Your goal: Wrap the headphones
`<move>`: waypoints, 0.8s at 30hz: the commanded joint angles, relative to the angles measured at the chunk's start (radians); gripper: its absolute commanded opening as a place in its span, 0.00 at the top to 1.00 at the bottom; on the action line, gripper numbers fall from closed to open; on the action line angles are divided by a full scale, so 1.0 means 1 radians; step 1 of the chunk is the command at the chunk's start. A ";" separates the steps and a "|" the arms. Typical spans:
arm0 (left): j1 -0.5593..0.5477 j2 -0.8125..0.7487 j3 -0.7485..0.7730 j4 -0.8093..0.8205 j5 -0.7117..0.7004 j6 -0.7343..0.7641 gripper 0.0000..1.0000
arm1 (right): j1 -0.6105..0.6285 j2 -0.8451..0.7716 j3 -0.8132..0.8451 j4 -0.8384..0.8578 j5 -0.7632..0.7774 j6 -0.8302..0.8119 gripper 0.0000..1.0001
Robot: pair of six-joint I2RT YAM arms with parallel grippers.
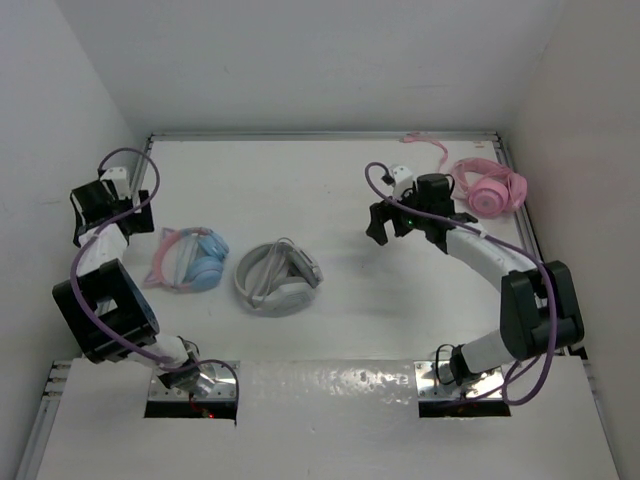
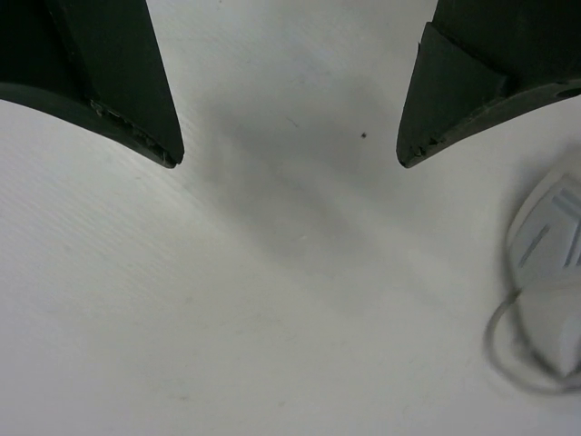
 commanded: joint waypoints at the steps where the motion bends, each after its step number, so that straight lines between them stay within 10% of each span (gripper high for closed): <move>1: 0.025 -0.044 0.024 0.023 -0.160 -0.069 0.00 | 0.002 -0.110 -0.035 0.123 0.259 0.164 0.01; 11: 0.049 -0.072 -0.140 0.127 -0.238 -0.113 0.00 | -0.001 -0.316 -0.403 0.332 0.810 0.387 0.01; 24: 0.049 -0.100 -0.187 0.168 -0.237 -0.130 0.00 | -0.002 -0.335 -0.486 0.401 0.774 0.352 0.01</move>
